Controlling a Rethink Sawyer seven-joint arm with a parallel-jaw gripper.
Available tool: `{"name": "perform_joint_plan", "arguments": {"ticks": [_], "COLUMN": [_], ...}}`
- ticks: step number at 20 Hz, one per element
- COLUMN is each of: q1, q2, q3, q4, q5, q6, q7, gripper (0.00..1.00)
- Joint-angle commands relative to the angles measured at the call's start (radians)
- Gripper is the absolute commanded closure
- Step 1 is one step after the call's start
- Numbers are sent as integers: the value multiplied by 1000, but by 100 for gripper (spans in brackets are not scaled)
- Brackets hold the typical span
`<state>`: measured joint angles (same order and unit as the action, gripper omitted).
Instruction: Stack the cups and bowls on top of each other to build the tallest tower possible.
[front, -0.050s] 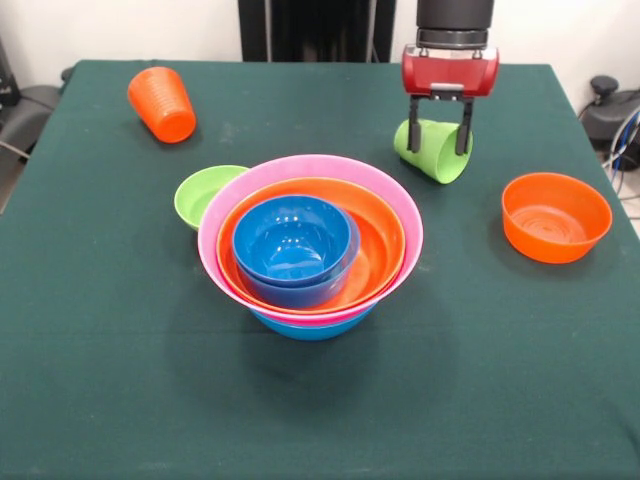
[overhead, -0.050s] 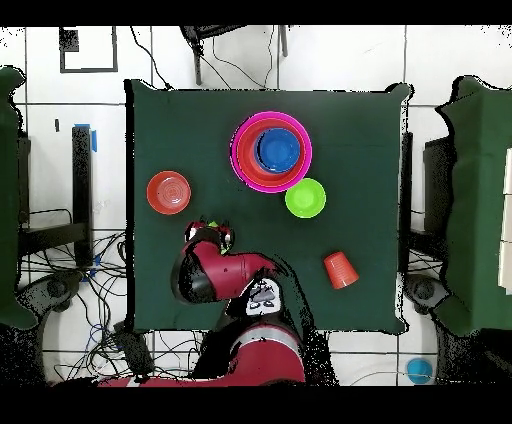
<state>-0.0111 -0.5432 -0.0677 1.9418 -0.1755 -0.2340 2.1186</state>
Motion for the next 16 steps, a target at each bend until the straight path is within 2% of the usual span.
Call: {"name": "perform_joint_plan", "arguments": {"ticks": [1, 9, 16], "q1": [125, 195, 193], "q2": [75, 83, 76], "q3": [-105, -202, -197], "q4": [-105, -130, -125], "q5": [105, 145, 135], "q6": [121, 193, 195], "q7": [84, 73, 87], "gripper": [0, 0, 0]}}
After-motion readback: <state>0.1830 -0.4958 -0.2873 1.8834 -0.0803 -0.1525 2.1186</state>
